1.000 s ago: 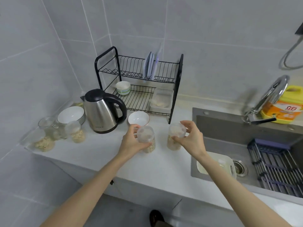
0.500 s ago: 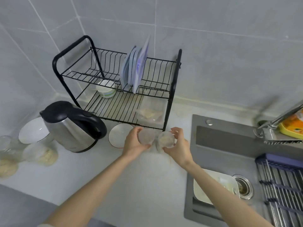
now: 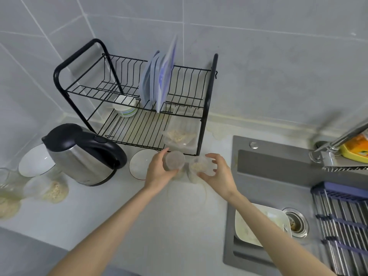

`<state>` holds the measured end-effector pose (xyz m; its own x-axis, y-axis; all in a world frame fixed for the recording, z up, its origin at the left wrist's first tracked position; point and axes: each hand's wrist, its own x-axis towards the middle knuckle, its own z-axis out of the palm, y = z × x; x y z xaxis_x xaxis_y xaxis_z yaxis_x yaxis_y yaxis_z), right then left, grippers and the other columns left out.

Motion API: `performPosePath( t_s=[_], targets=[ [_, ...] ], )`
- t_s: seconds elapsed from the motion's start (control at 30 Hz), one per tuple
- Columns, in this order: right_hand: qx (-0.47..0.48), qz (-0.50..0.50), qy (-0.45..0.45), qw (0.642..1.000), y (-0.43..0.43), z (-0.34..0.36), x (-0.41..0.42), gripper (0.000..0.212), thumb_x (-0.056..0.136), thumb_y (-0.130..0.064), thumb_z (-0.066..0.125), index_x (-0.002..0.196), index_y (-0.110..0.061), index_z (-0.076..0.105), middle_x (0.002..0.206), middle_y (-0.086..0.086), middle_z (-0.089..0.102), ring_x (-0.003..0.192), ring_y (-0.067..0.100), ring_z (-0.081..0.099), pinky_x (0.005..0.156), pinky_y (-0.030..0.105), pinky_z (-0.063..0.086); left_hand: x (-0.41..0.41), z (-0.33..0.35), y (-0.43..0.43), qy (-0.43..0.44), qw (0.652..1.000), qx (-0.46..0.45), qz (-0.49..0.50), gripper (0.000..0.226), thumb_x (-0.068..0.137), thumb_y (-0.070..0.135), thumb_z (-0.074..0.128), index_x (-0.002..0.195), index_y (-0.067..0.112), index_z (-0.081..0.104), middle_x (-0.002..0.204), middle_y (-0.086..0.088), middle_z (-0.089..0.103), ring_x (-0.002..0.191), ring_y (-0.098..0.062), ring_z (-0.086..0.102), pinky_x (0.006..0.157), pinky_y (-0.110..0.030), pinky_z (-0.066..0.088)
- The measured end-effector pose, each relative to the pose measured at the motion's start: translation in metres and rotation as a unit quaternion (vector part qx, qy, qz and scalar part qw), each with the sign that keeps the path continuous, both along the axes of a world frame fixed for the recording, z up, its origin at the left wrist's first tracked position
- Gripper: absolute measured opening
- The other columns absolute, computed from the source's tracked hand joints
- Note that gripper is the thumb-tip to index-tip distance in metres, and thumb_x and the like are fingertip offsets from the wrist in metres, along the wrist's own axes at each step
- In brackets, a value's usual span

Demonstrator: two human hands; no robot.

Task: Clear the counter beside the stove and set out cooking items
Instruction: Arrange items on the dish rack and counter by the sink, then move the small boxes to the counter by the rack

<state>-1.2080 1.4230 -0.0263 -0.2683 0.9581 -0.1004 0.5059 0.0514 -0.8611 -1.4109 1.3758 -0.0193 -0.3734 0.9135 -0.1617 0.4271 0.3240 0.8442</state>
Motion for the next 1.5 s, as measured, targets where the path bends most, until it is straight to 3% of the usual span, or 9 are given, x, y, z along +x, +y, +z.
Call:
performPosePath(
  t_s=[0.17,0.3,0.47,0.6,0.7,0.93,1.03,1.23,1.5],
  targets=[
    [0.018,-0.019,0.024,0.999,-0.011,0.026,0.014,0.046,0.085,-0.019,0.071,0.125,-0.022,0.051,0.128,-0.011,0.054,0.110,0.011,0.054,0.087,0.021,0.043,-0.005,0.022,-0.010,0.001,0.999,0.032,-0.032,0.062,0.082,0.012,0.071,0.138,0.019,0.047,0.135,0.008,0.052,0.111,-0.004,0.049,0.098,-0.019,0.037],
    [0.040,-0.038,0.045,0.997,-0.035,0.052,0.023,0.040,0.086,-0.011,0.067,0.122,-0.022,0.054,0.121,-0.010,0.059,0.105,0.012,0.058,0.088,0.025,0.047,-0.006,0.040,-0.024,-0.003,0.997,0.045,-0.064,0.050,0.085,0.007,0.065,0.132,0.020,0.053,0.128,0.003,0.059,0.105,-0.010,0.057,0.092,-0.019,0.040],
    [0.077,-0.078,0.078,0.991,-0.090,0.084,0.034,0.036,0.087,-0.006,0.065,0.117,-0.024,0.057,0.114,-0.013,0.062,0.101,0.008,0.059,0.088,0.024,0.048,-0.001,0.062,-0.063,0.000,0.989,0.074,-0.131,0.040,0.087,0.003,0.062,0.125,0.016,0.058,0.118,0.004,0.063,0.096,-0.010,0.062,0.076,0.000,0.040],
    [0.105,-0.105,0.078,0.986,-0.149,0.102,0.049,0.038,0.087,-0.004,0.065,0.119,-0.022,0.058,0.113,-0.015,0.063,0.102,0.011,0.060,0.087,0.019,0.049,0.008,0.073,-0.107,-0.028,0.981,0.087,-0.174,0.036,0.087,0.006,0.063,0.118,0.024,0.060,0.111,0.009,0.064,0.088,0.002,0.062,0.072,-0.001,0.041],
    [0.135,-0.129,0.069,0.980,-0.194,0.112,0.063,0.039,0.087,-0.005,0.064,0.120,-0.023,0.058,0.115,-0.012,0.064,0.101,0.007,0.061,0.081,0.009,0.047,0.017,0.081,-0.138,-0.061,0.971,0.093,-0.212,0.039,0.087,0.008,0.064,0.108,0.040,0.056,0.108,0.012,0.065,0.091,0.002,0.064,0.080,-0.011,0.046],
    [0.161,-0.216,0.079,0.960,-0.312,0.131,0.107,0.037,0.089,-0.009,0.065,0.123,-0.024,0.056,0.117,-0.012,0.063,0.100,0.004,0.062,0.084,0.017,0.051,0.060,0.099,-0.206,-0.095,0.941,0.088,-0.312,0.037,0.090,0.011,0.061,0.118,0.034,0.055,0.110,0.012,0.066,0.099,-0.004,0.063,0.083,-0.013,0.045],
    [0.165,-0.265,0.075,0.947,-0.365,0.137,0.134,0.037,0.089,-0.010,0.065,0.122,-0.026,0.055,0.117,-0.011,0.063,0.100,0.005,0.062,0.083,0.018,0.051,0.097,0.114,-0.232,-0.081,0.920,0.085,-0.373,0.038,0.091,0.010,0.059,0.124,0.028,0.054,0.110,0.011,0.064,0.097,-0.003,0.061,0.076,-0.006,0.046],
    [0.174,-0.370,0.058,0.910,-0.468,0.146,0.197,0.038,0.088,-0.008,0.064,0.121,-0.027,0.056,0.114,-0.012,0.065,0.099,0.008,0.064,0.085,0.022,0.052,0.195,0.134,-0.283,-0.069,0.870,0.086,-0.480,0.042,0.090,0.010,0.058,0.127,0.028,0.053,0.114,0.009,0.064,0.091,-0.003,0.062,0.071,-0.009,0.047],
    [0.182,-0.501,0.006,0.846,-0.662,0.167,0.310,0.038,0.089,-0.007,0.063,0.120,-0.027,0.056,0.111,-0.011,0.064,0.097,0.006,0.063,0.082,0.018,0.050,0.381,0.157,-0.420,-0.093,0.765,0.097,-0.630,0.041,0.090,0.010,0.058,0.129,0.023,0.052,0.115,0.005,0.064,0.087,-0.002,0.062,0.069,-0.010,0.049]
  ],
)
